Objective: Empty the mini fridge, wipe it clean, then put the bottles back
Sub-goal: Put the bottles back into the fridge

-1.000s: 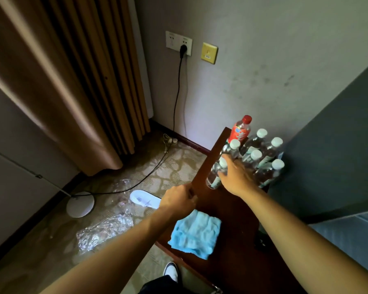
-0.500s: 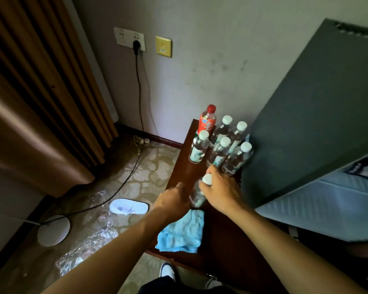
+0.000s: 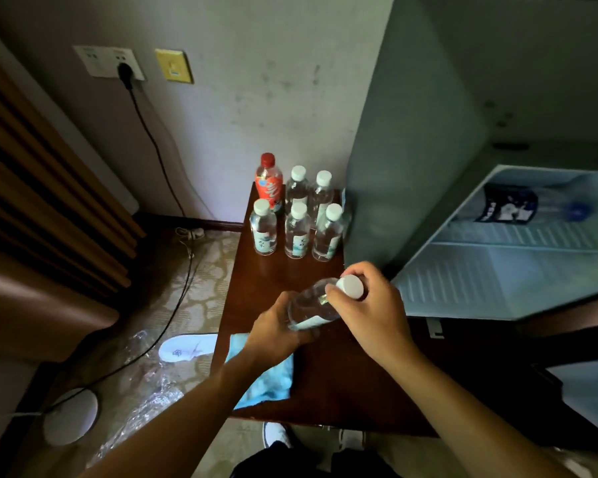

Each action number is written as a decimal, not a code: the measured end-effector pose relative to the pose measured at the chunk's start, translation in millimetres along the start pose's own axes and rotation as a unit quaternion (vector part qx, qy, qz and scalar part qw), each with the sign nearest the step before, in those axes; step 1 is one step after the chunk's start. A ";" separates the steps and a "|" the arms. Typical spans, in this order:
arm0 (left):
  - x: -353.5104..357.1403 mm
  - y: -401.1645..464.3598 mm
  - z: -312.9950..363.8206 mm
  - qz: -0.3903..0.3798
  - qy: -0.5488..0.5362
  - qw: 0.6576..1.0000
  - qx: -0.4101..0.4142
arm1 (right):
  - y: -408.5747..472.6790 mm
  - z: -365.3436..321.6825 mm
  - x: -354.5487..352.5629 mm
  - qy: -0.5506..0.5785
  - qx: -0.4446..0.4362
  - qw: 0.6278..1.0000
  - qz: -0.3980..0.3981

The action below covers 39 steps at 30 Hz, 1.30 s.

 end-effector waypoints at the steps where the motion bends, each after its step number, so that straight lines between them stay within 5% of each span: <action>1: 6.7 -0.4 2.1 -0.006 -0.007 1.000 -0.002 | 1.5 7.0 -5.6 0.014 0.008 1.000 -0.018; 14: 97.4 15.9 62.7 -0.111 0.007 0.993 0.048 | 6.5 111.8 -66.1 0.099 0.115 0.978 -0.146; 23: 136.4 37.0 97.1 -0.135 0.001 0.989 0.063 | 24.9 149.1 -115.8 0.180 0.095 0.975 -0.089; 33: 64.9 26.5 128.9 0.178 0.212 0.961 -0.002 | 87.8 206.2 -151.3 -0.031 0.113 0.992 -0.051; 39: 60.2 34.3 142.7 0.186 0.279 0.942 0.014 | 111.9 215.1 -147.6 -0.117 0.096 0.987 -0.049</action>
Point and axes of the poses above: each hand's wrist, its own y-axis towards the middle knuckle, its own x-axis out of the palm, z = x × y, the point moved 7 cm from there along y, towards the middle knuckle, and after that the axes turned 12 degrees about x, right-handed, at the moved point
